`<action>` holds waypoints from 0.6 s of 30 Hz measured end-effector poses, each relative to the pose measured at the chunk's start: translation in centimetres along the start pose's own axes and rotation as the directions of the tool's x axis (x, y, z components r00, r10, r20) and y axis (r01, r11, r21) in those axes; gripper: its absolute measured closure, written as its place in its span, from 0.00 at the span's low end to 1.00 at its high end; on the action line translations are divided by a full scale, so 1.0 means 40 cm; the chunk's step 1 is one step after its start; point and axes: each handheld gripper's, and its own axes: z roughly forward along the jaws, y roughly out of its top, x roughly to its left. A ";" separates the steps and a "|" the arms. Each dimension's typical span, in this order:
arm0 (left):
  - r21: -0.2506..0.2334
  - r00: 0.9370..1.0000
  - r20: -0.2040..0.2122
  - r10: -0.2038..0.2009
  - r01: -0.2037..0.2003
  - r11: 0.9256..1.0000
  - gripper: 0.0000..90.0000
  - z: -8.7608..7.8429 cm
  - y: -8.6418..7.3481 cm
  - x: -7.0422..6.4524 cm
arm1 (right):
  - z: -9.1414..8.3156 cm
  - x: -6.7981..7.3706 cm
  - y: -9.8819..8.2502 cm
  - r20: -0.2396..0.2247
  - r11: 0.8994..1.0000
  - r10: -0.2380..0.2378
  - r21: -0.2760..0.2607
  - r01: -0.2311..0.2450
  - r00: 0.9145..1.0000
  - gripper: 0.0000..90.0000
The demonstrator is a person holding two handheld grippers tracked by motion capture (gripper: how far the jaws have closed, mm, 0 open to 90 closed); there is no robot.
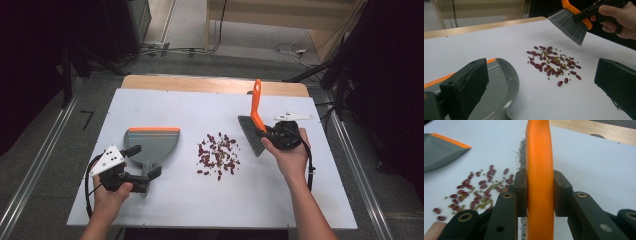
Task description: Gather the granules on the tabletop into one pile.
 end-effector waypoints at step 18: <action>0.019 1.000 0.026 0.004 -0.004 1.000 0.00 0.006 -0.001 -0.008 | 0.114 0.021 0.063 0.187 0.975 -0.171 0.174 0.138 0.967 0.76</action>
